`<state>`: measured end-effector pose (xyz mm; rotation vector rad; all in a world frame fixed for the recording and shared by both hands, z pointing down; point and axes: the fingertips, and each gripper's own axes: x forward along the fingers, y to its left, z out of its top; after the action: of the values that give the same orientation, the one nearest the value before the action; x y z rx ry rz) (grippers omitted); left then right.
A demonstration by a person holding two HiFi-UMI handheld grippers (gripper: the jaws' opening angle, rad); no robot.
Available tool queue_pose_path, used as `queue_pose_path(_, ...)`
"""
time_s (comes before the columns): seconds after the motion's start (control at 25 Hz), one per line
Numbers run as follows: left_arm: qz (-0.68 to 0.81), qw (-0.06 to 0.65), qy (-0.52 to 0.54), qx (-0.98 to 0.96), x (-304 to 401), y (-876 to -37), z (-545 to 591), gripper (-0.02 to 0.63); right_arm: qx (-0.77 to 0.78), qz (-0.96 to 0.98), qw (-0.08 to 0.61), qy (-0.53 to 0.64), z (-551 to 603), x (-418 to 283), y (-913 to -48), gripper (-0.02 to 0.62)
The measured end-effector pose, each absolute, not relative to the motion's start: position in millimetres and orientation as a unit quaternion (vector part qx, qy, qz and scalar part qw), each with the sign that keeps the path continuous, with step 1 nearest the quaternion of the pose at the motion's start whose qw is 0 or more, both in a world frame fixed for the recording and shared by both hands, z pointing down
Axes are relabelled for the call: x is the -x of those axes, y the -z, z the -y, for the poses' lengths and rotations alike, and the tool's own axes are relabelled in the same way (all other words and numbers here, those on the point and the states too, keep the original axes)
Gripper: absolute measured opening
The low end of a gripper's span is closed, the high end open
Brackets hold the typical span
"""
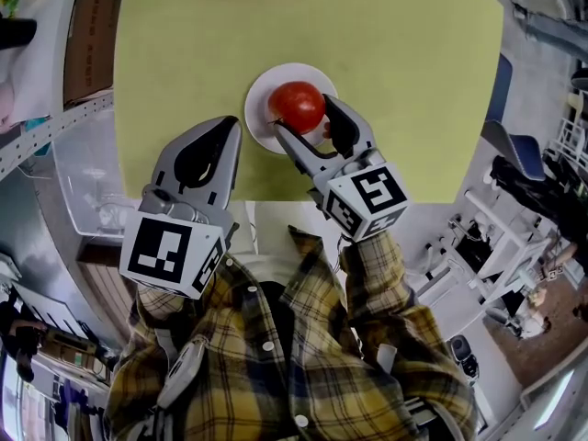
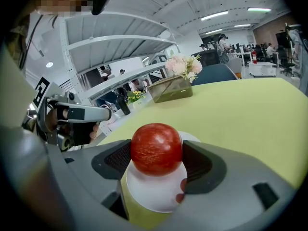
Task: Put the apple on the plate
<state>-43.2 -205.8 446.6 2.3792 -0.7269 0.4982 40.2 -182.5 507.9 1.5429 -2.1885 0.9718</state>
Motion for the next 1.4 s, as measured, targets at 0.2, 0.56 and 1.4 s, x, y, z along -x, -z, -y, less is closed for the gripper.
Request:
queue_pose_path(0.2, 0.274, 0.299, -0.189, -0.894, 42, -447, 207, 0.006, -0.534, 0.762, 0.146, -0.337, 183, -40, -507, 0.328)
queue_pose_path(0.56, 0.267, 0.301, -0.189, -0.896, 37, -448, 206, 0.006, -0.532, 0.762, 0.147, -0.339, 180, -40, -510, 0.328)
queue_pose_path(1.4, 0.264, 0.309, -0.182, -0.895, 34, -446, 201, 0.006, -0.519, 0.776, 0.171, -0.316, 176, -32, -511, 0.33)
